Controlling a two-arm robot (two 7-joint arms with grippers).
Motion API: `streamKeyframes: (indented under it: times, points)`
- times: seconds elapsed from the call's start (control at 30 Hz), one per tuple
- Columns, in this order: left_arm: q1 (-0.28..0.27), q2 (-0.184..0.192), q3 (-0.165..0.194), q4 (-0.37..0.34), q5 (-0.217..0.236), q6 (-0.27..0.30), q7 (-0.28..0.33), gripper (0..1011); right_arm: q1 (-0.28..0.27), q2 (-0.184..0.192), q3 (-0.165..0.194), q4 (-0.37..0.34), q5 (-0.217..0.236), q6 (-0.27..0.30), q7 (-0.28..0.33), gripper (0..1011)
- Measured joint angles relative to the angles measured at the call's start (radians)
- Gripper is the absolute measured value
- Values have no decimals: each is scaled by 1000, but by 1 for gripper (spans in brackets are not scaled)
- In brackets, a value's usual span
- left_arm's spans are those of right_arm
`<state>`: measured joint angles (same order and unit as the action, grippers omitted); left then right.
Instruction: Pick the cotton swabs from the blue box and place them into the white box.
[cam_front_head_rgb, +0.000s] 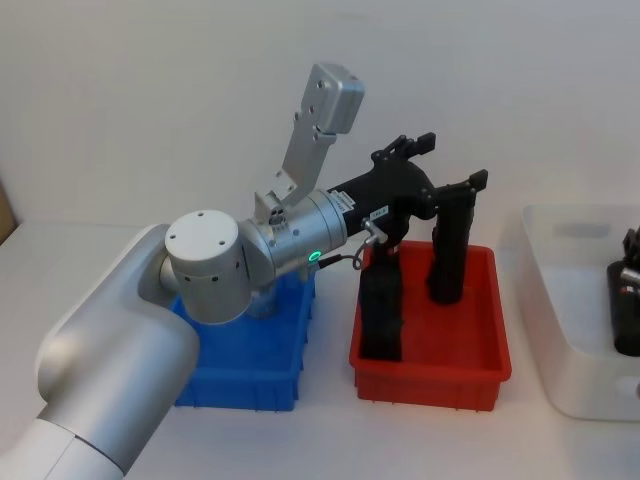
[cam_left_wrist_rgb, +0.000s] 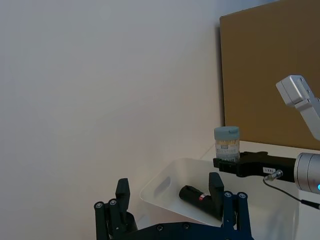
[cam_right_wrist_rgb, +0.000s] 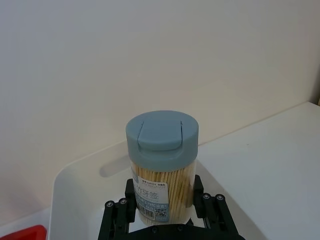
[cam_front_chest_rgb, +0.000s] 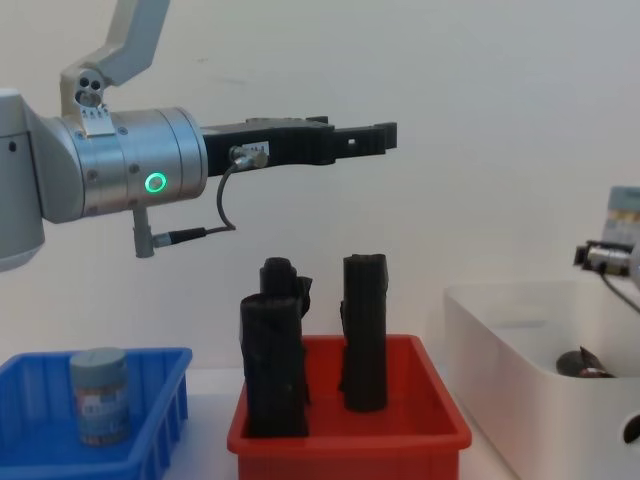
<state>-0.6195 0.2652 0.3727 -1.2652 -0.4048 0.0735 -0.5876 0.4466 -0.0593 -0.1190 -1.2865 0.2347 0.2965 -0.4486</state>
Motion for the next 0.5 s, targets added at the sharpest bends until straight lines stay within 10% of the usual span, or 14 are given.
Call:
streamKeyframes:
  times: [0.5]
  points:
    - [0, 0, 0, 0, 0, 0, 0, 1004, 34, 13, 45, -36, 77, 69, -18, 1002]
